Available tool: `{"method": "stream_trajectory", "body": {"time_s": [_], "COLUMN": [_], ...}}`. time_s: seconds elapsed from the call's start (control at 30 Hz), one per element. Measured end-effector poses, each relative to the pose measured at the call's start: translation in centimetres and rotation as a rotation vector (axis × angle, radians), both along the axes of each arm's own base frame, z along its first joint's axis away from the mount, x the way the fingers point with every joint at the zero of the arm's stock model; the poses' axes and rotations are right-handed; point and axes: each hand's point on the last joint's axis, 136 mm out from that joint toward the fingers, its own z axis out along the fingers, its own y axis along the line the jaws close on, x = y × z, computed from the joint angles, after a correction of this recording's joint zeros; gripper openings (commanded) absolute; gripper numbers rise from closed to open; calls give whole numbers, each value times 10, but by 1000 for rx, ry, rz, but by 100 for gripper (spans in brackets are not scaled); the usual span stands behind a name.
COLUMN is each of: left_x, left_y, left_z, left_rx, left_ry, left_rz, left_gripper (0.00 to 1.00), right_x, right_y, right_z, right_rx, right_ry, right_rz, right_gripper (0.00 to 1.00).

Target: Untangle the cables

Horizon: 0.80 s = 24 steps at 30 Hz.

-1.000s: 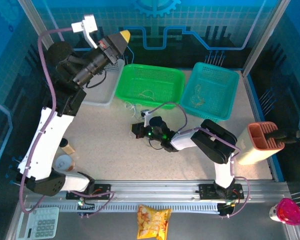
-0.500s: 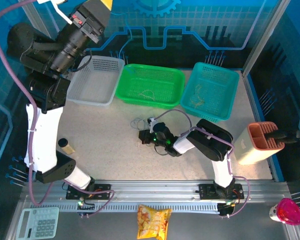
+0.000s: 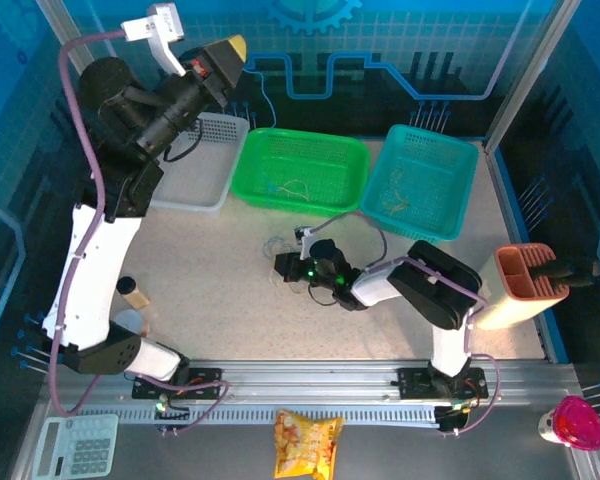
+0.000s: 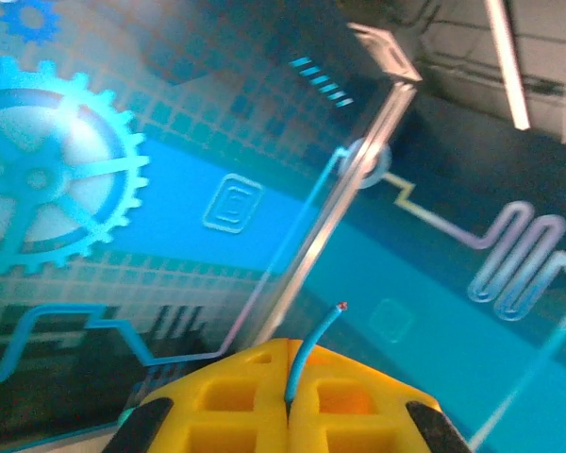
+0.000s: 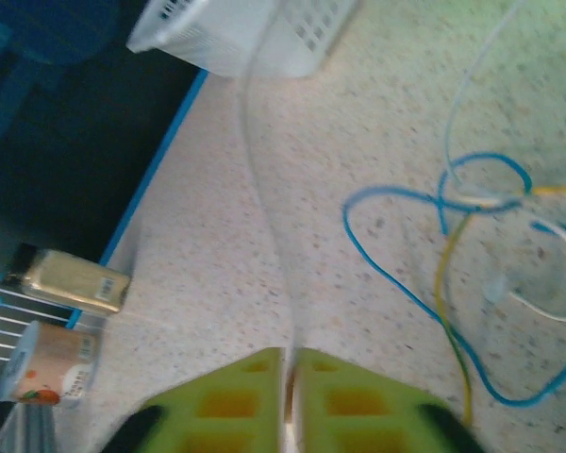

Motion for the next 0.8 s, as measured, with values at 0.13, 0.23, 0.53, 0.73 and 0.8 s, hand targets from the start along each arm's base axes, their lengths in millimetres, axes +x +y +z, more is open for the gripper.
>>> {"method": "stream_trajectory", "body": {"time_s": [0.13, 0.23, 0.53, 0.73, 0.8], "left_x": [19, 29, 79, 129, 143], "left_y": [14, 29, 88, 140, 157], "left_z": [-19, -25, -56, -109, -128], "left_rx": [58, 93, 153, 174, 178], "left_ry": [22, 24, 87, 203, 246], "left_rz": [92, 160, 362, 487, 518], "left_gripper": [0, 0, 0, 0, 0], "right_x": [-2, -4, -12, -15, -16], "right_y": [-2, -5, -24, -38, -44], "right_z": [24, 33, 57, 88, 99], "right_rx": [8, -2, -61, -126, -145], "right_ry": [-35, -42, -53, -99, -113], "right_rz": [8, 10, 8, 6, 1], "right_gripper": [60, 65, 70, 70, 70]}}
